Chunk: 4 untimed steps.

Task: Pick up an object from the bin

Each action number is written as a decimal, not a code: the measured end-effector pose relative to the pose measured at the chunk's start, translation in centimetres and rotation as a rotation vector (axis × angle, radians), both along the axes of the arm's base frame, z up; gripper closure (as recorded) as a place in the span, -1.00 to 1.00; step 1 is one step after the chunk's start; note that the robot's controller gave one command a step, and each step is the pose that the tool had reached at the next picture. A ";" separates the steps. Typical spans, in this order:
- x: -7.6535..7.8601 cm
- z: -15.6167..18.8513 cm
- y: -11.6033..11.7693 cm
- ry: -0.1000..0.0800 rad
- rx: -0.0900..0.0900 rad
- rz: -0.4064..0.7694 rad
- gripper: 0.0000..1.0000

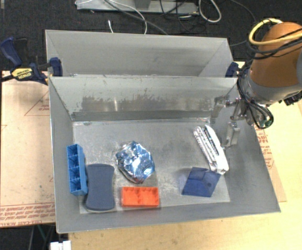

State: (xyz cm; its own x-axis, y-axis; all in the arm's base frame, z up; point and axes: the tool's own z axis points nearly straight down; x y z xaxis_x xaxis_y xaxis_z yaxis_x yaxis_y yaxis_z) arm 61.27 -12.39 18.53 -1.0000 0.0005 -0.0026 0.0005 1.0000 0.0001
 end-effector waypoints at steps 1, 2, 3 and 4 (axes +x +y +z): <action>-0.8 -8.9 -1.4 0.002 0.002 -0.216 -1.00; -10.3 -6.4 1.9 0.000 0.000 0.236 -1.00; -2.1 -7.7 0.6 -0.003 0.003 -0.351 -1.00; -8.3 -10.3 3.5 -0.006 0.002 -0.026 -1.00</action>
Offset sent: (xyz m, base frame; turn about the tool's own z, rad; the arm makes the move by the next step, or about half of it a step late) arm -0.1208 0.0258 -0.0546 -0.2728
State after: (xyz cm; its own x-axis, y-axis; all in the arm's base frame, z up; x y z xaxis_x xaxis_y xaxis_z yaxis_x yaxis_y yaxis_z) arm 52.99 -8.87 8.27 -0.9996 0.0263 -0.0081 0.0263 0.9997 0.0018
